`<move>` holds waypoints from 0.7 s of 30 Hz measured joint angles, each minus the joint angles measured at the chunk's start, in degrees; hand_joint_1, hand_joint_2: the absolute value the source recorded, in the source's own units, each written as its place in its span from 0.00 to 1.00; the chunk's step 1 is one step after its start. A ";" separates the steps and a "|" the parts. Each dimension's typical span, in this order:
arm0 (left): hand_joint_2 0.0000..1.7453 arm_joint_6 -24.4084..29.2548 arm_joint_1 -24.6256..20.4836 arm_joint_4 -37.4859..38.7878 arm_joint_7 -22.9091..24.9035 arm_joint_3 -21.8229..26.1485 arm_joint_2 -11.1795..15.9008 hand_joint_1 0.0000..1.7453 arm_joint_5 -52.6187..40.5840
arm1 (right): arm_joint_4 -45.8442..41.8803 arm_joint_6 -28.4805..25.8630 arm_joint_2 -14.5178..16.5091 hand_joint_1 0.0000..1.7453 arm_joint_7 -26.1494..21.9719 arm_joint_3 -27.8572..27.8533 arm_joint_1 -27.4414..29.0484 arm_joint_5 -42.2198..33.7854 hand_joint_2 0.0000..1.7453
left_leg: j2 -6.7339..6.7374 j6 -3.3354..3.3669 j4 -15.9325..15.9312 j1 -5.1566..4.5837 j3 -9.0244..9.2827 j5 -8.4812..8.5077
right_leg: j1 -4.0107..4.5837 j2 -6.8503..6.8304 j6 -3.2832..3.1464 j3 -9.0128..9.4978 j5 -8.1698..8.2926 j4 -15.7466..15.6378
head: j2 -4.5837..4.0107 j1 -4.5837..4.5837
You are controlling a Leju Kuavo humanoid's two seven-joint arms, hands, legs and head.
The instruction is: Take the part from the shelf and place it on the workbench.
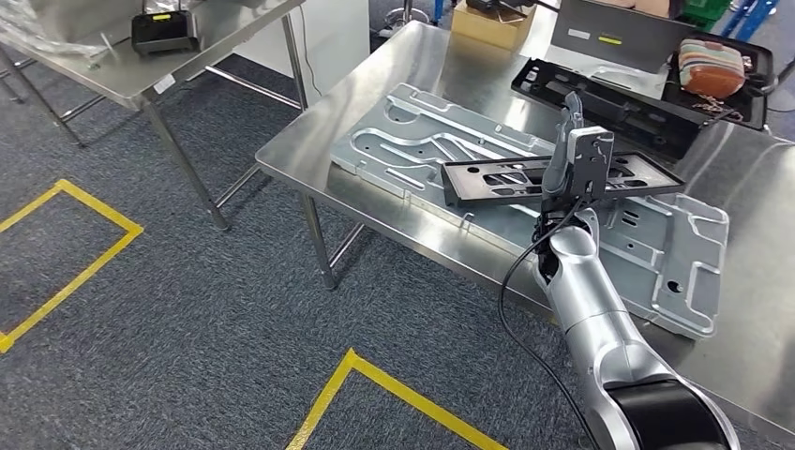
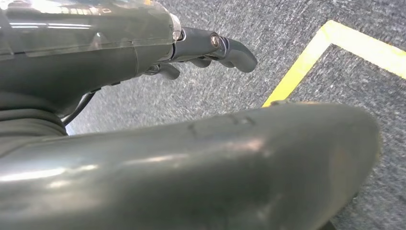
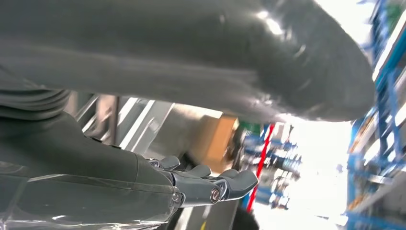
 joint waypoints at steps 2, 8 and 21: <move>0.00 0.02 -0.15 0.00 -0.11 0.00 -0.14 0.00 0.09 | -0.26 0.26 -0.25 0.00 0.23 0.01 -0.35 0.16 0.00 | -1.33 -0.41 0.16 0.09 -0.40 0.15 | 0.12 2.03 -0.43 2.02 1.91 -5.07 | 0.00 0.01; 0.00 0.47 -0.01 -0.01 -0.10 0.01 -0.28 0.00 0.82 | 0.97 1.68 0.04 0.00 -0.49 1.15 -3.10 -0.11 0.00 | 2.00 -2.58 4.75 0.30 -3.31 -2.48 | -0.25 -1.48 -1.20 2.91 2.61 -7.28 | 0.00 -0.01; 0.00 1.36 0.12 -0.01 -0.81 0.13 0.50 0.00 0.79 | 6.29 1.55 1.35 0.00 -1.86 3.18 -8.27 -0.73 0.00 | 6.21 -1.30 -0.81 0.38 0.09 0.03 | 0.43 -9.04 0.74 3.49 1.31 -6.63 | 0.00 0.01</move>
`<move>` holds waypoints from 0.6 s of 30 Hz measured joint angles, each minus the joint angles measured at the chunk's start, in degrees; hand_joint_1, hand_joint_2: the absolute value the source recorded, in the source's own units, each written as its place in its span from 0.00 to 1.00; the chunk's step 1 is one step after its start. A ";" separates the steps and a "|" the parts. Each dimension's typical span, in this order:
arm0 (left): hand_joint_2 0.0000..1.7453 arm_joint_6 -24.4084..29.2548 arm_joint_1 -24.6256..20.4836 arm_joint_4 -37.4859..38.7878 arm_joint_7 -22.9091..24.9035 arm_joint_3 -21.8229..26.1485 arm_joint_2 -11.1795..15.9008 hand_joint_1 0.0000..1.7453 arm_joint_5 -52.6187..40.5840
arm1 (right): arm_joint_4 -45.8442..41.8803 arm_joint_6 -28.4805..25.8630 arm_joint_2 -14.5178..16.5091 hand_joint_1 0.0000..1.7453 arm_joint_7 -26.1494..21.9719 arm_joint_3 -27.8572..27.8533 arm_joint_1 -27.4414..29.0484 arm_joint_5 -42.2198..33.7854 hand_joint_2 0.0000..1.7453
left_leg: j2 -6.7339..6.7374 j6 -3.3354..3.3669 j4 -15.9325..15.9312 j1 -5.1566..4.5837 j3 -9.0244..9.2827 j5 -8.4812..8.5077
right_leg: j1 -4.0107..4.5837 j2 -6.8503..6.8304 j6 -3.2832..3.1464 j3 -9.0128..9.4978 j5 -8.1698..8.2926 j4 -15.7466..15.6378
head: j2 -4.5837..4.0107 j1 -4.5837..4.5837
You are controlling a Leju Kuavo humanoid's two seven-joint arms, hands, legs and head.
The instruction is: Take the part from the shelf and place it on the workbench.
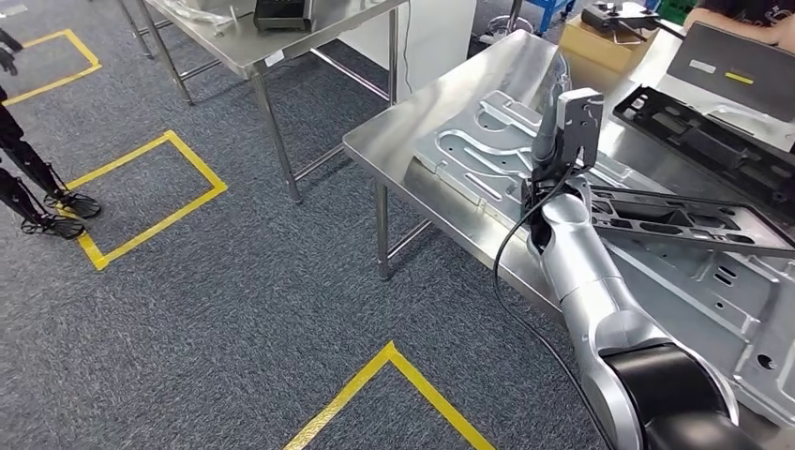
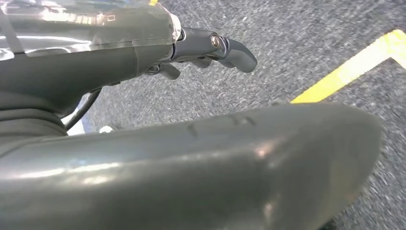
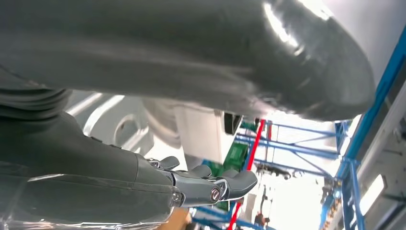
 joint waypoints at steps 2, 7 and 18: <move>0.00 -0.16 -0.06 0.00 -0.04 0.00 0.04 0.00 -0.28 | 0.14 -0.15 0.12 0.00 0.03 0.16 -0.12 0.23 0.00 | -1.14 0.69 -0.47 0.29 0.14 0.44 | -0.36 3.04 0.49 -1.29 -2.35 3.28 | 0.00 0.01; 0.00 -0.54 -0.07 0.00 -0.43 -0.03 0.08 0.00 -0.85 | 0.30 0.07 -0.29 0.00 0.45 0.25 1.01 0.89 0.00 | -4.73 1.03 -0.25 0.19 -0.03 0.62 | -0.59 6.67 0.56 -7.64 -6.11 15.59 | 0.00 0.02; 0.00 -0.74 -0.08 0.00 -1.20 -0.10 0.03 0.00 -0.79 | 0.32 2.47 -0.48 0.00 2.38 1.52 -1.24 3.45 0.00 | -4.47 -1.93 5.81 0.35 -4.05 -2.20 | -0.95 7.78 -1.65 -1.08 1.17 -0.01 | 0.00 -0.07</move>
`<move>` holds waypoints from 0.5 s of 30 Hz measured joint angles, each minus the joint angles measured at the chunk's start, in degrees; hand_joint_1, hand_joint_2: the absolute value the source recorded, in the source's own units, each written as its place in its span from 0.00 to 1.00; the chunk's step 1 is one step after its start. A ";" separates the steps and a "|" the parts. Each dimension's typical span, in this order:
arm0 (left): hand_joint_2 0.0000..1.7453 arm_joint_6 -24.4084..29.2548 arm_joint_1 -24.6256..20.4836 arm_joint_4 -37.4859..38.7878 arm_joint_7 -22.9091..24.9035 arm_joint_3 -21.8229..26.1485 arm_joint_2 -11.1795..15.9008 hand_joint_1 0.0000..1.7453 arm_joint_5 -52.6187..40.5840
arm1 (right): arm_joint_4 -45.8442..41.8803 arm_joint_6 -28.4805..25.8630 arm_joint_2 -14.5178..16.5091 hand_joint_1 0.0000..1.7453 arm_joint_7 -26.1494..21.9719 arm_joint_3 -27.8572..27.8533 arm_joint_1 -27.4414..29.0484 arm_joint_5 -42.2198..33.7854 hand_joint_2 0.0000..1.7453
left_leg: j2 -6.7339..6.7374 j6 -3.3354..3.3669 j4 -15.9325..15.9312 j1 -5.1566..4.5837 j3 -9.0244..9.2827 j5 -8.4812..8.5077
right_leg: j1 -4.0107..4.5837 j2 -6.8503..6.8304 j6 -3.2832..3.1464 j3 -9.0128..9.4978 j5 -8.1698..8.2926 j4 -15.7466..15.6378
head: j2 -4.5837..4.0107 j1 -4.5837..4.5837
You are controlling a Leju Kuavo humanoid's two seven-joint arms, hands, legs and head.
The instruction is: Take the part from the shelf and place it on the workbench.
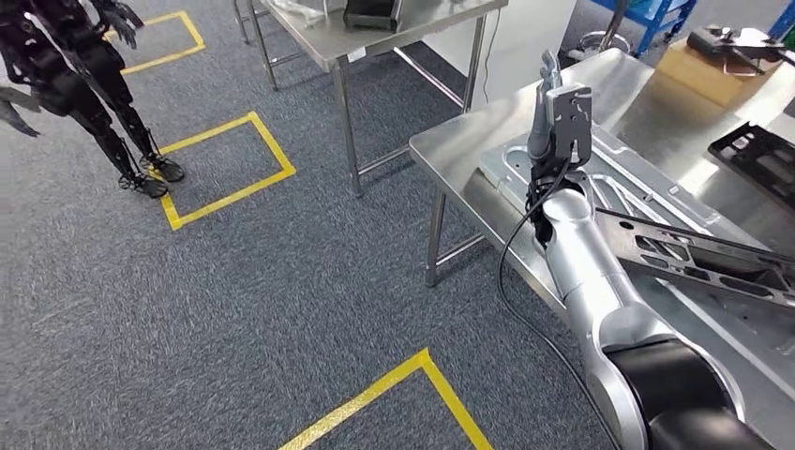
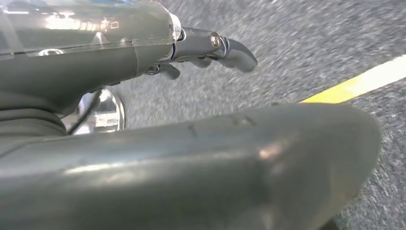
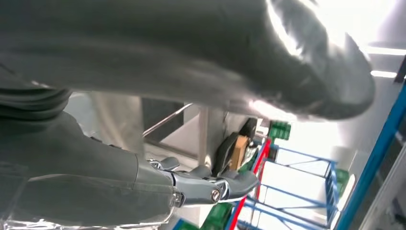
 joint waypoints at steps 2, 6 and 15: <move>0.00 0.05 -0.15 0.00 0.00 0.00 0.00 0.00 0.11 | 0.24 0.10 -0.08 0.00 0.05 0.01 -0.33 0.13 0.00 | 2.45 -0.33 7.69 0.16 -3.58 -3.56 | 0.29 -1.73 -0.39 0.03 -0.12 -0.02 | 0.00 -0.02; 0.00 0.28 -0.10 0.00 -0.07 0.02 0.01 0.00 0.43 | 0.79 0.64 -0.13 0.00 0.21 0.17 -0.57 0.37 0.00 | 3.62 -0.29 5.98 0.25 -2.04 -1.28 | 0.47 -5.10 -0.28 0.26 -0.45 0.08 | 0.00 -0.01; 0.00 0.80 -0.14 0.00 -0.02 0.04 -0.01 0.00 0.81 | 1.91 1.15 0.31 0.00 -0.61 1.04 -1.52 0.38 0.00 | 4.41 2.60 -6.12 -0.38 4.02 2.33 | 0.75 -4.83 1.81 -0.64 -4.42 4.56 | 0.00 0.01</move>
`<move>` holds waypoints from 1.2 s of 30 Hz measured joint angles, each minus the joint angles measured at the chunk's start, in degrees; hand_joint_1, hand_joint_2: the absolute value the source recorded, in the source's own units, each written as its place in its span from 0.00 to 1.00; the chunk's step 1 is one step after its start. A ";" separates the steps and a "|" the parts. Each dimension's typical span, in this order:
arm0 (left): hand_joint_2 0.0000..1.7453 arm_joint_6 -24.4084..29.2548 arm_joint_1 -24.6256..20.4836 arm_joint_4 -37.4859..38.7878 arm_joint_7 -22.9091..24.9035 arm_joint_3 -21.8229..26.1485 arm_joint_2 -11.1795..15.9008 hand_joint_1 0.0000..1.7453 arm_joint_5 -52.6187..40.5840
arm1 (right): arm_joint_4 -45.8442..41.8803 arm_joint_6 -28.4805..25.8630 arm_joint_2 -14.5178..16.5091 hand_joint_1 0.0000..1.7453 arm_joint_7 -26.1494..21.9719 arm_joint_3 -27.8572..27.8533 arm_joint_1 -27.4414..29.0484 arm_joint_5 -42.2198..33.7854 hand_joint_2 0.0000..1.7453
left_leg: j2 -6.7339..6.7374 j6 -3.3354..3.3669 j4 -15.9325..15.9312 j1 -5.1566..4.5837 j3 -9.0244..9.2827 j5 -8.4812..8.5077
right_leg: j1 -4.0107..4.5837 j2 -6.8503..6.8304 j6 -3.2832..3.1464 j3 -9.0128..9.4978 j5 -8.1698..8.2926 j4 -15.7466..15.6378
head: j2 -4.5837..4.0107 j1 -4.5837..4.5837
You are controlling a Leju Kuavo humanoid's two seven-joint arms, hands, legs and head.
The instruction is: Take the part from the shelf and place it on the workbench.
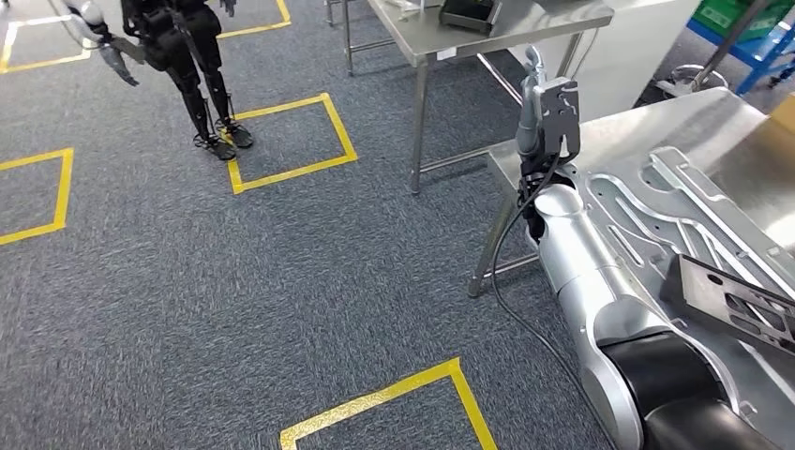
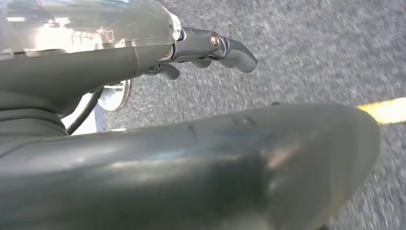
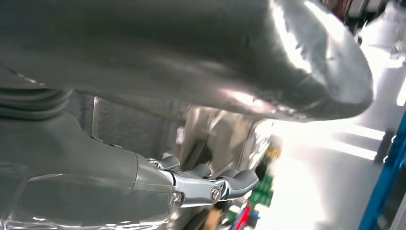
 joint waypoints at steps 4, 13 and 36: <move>0.00 0.02 -0.20 0.00 0.03 0.01 0.02 0.00 0.11 | 0.79 -0.16 -0.12 0.00 -0.14 0.01 0.25 -0.09 0.00 | -3.29 0.27 0.18 0.06 -0.09 0.12 | -0.18 3.54 0.30 -6.32 -4.17 12.19 | 0.00 -0.01; 0.00 -0.33 -0.13 0.00 -0.14 0.03 0.42 0.00 -0.66 | 1.08 -0.34 0.04 0.00 -0.08 0.08 -0.82 0.20 0.00 | -8.90 -2.24 1.53 0.69 -1.48 -0.13 | -0.65 6.26 -0.92 -0.52 3.91 -2.96 | 0.00 -0.01; 0.00 1.43 -0.35 0.00 0.51 0.81 1.16 0.00 1.78 | 0.16 0.62 1.46 0.00 -0.73 -0.15 -0.32 1.55 0.00 | -4.40 0.65 0.41 -0.45 -0.57 0.48 | 0.01 3.64 -0.20 -5.88 -2.24 10.36 | 0.00 0.00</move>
